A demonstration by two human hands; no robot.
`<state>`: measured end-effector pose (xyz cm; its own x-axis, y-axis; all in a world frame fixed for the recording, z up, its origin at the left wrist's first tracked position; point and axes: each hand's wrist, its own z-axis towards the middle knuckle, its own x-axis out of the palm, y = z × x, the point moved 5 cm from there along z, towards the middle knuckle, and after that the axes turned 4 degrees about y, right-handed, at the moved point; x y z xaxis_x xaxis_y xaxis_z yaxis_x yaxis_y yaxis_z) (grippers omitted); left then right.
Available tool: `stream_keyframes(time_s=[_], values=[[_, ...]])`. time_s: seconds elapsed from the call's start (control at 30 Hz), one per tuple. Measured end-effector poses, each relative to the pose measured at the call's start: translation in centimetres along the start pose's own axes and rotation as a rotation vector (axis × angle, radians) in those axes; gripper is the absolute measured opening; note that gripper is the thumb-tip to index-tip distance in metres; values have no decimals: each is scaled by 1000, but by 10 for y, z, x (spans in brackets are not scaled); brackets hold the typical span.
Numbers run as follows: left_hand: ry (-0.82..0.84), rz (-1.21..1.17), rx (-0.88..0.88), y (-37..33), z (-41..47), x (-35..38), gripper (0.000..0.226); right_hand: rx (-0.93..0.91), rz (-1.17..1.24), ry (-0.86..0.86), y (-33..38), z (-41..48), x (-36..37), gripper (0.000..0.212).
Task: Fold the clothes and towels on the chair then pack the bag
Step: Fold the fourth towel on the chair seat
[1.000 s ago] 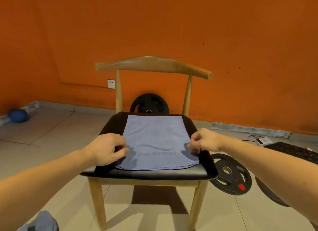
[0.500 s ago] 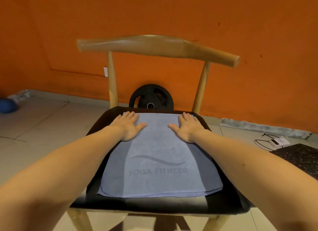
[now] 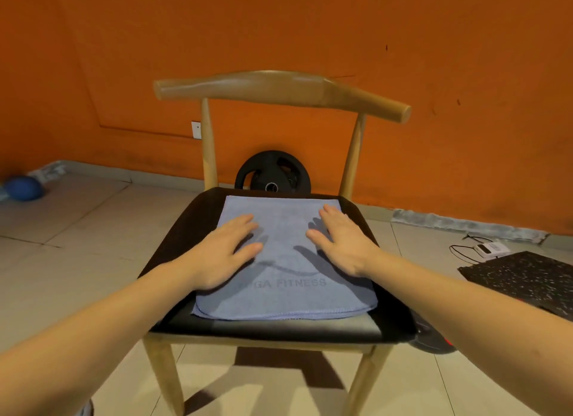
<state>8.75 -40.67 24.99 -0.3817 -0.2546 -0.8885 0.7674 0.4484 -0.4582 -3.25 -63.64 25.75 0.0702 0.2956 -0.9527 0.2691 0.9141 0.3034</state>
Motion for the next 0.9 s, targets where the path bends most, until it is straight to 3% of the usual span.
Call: stream_keyframes(time_s=[0.07, 0.2, 0.27, 0.47, 0.67, 0.8, 0.9], values=[[59, 28, 62, -9, -53, 11, 72, -76, -22, 19, 6, -50, 8, 84], [134, 328, 149, 0, -103, 34, 84, -152, -205, 55, -4, -116, 39, 90], [112, 365, 143, 4, -107, 33, 80, -171, -228, 35, -13, -128, 46, 89], [19, 311, 132, 5, -120, 19, 61, -162, 110, -126, -31, -151, 41, 66], [-2, 391, 150, -8, -123, 17, 40, -156, 117, -238, -37, -152, 36, 38], [-26, 442, 168, -11, -129, 22, 42, -137, 74, -265, -36, -157, 33, 49], [-127, 497, 209, -10, -135, 22, 28, -139, 56, -272, -34, -168, 32, 61]])
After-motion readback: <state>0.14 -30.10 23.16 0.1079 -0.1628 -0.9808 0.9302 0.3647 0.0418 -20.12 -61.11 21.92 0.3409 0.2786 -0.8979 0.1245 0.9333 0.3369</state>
